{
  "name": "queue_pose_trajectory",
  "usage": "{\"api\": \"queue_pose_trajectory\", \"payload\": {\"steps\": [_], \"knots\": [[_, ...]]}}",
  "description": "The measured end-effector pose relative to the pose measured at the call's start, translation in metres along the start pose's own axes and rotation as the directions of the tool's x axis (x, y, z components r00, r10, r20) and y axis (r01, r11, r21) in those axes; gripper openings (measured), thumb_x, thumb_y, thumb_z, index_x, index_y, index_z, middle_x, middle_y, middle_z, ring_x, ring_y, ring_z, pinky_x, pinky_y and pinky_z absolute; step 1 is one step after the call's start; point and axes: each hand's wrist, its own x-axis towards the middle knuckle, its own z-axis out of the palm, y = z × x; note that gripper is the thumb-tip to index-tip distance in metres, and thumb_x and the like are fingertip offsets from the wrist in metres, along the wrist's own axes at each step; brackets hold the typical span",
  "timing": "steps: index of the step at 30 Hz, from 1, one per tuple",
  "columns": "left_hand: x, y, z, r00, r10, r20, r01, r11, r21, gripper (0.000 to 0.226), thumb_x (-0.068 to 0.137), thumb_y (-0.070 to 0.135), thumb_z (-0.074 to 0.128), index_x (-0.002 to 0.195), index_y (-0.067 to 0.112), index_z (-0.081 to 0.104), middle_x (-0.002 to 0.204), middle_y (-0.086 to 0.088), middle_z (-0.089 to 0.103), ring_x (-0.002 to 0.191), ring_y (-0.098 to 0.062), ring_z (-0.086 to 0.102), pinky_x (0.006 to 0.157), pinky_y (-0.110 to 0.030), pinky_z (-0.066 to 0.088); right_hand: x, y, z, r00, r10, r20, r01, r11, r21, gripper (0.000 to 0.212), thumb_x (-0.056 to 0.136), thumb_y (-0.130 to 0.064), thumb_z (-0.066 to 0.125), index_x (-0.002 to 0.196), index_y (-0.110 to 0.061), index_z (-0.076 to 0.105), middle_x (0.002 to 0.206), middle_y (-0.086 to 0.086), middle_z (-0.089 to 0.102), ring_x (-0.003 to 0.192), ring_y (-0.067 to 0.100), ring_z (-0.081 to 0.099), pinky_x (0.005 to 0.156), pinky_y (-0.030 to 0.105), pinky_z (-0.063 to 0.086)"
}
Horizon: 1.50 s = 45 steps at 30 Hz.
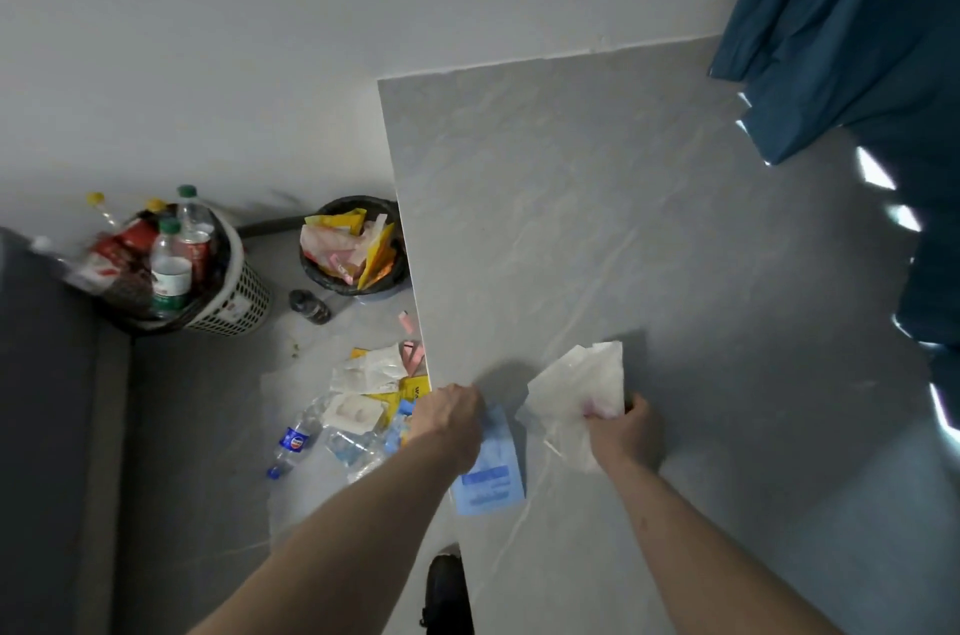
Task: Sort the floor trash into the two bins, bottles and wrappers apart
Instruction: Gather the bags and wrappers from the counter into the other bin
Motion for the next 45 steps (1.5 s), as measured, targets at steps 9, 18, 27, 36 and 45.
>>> {"api": "queue_pose_trajectory", "payload": {"steps": [9, 18, 27, 36, 45], "knots": [[-0.019, -0.023, 0.004, 0.993, -0.072, -0.089, 0.051, 0.976, -0.213, 0.015, 0.087, 0.030, 0.068, 0.094, 0.016, 0.067, 0.099, -0.005, 0.066, 0.095, -0.030, 0.063, 0.066, -0.031, 0.040, 0.004, -0.020, 0.021, 1.000, -0.009, 0.014, 0.010, 0.996, -0.094, 0.051, 0.067, -0.038, 0.083, 0.104, -0.006, 0.067, 0.109, 0.019, 0.070, 0.100, 0.037, 0.068, 0.077, 0.037, 0.053], [-0.024, -0.028, 0.015, 0.982, -0.105, -0.156, 0.053, 0.952, -0.302, 0.014, 0.086, 0.032, 0.068, 0.094, 0.021, 0.068, 0.093, 0.000, 0.065, 0.089, -0.026, 0.061, 0.064, -0.030, 0.042, 0.010, -0.017, 0.012, 0.997, 0.077, 0.019, -0.078, 0.995, 0.055, 0.068, 0.071, -0.025, 0.086, 0.126, -0.007, 0.050, 0.126, 0.016, 0.063, 0.112, 0.038, 0.062, 0.078, 0.035, 0.045], [-0.029, -0.057, 0.011, 0.975, -0.152, -0.162, 0.086, 0.931, -0.354, 0.017, 0.082, 0.038, 0.069, 0.093, 0.024, 0.070, 0.092, 0.003, 0.068, 0.083, -0.024, 0.061, 0.065, -0.034, 0.053, 0.030, -0.047, 0.017, 0.925, -0.295, 0.238, 0.365, 0.863, -0.350, 0.069, 0.047, -0.062, 0.071, 0.104, -0.025, 0.058, 0.108, 0.004, 0.061, 0.104, 0.029, 0.060, 0.079, 0.036, 0.053], [-0.045, -0.079, 0.007, 0.988, -0.052, -0.146, 0.000, 0.941, -0.338, 0.013, 0.081, 0.038, 0.070, 0.085, 0.026, 0.067, 0.115, 0.010, 0.065, 0.100, -0.017, 0.061, 0.073, -0.028, 0.048, 0.011, -0.045, 0.021, 0.915, -0.338, 0.222, 0.397, 0.855, -0.334, 0.047, 0.070, -0.030, 0.077, 0.106, -0.011, 0.053, 0.116, 0.016, 0.049, 0.104, 0.039, 0.057, 0.085, 0.041, 0.050], [0.015, -0.024, 0.021, 0.997, 0.052, 0.055, 0.000, 0.734, -0.679, 0.043, 0.067, 0.034, 0.084, 0.104, 0.017, 0.073, 0.102, 0.008, 0.061, 0.089, -0.017, 0.060, 0.077, -0.026, 0.054, 0.015, -0.054, 0.023, 0.839, -0.323, 0.437, 0.474, 0.830, -0.296, 0.061, 0.053, -0.054, 0.084, 0.099, -0.026, 0.057, 0.105, -0.002, 0.060, 0.088, 0.020, 0.058, 0.073, 0.028, 0.041]]}}
